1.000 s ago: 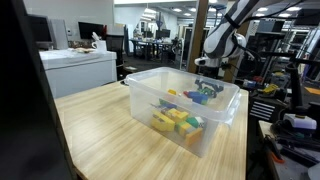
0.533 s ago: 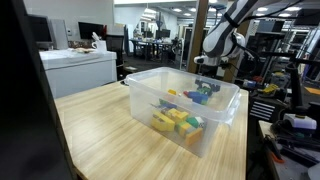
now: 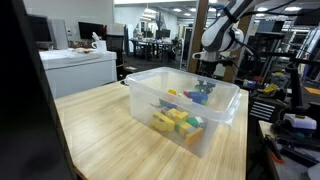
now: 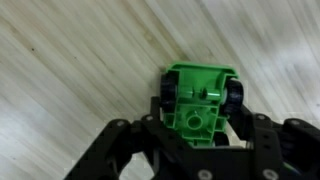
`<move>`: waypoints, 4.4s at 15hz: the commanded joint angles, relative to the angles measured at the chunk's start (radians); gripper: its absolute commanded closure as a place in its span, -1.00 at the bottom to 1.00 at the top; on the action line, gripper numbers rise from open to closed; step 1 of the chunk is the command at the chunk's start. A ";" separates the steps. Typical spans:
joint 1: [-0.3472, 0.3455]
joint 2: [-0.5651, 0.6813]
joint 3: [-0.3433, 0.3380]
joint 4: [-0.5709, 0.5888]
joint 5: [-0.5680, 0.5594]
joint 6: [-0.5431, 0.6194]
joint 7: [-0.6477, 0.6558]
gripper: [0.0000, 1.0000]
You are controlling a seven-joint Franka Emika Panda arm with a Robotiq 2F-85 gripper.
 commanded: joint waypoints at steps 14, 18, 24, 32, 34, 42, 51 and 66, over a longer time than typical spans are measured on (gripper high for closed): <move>0.213 -0.441 0.068 -0.046 0.367 -0.461 0.546 0.17; 0.267 -0.493 0.077 -0.142 0.362 -0.439 0.616 -0.83; 0.286 -0.495 0.064 -0.168 0.369 -0.427 0.647 -1.00; 0.234 -0.346 -0.027 -0.063 0.356 -0.172 0.632 -1.00; 0.218 -0.302 -0.034 -0.060 0.337 -0.094 0.633 -1.00; 0.150 -0.172 0.000 -0.093 0.216 0.114 0.537 -1.00; 0.138 -0.247 0.041 -0.130 0.136 0.084 0.191 -1.00; 0.216 -0.380 0.047 -0.359 0.059 0.090 0.196 -1.00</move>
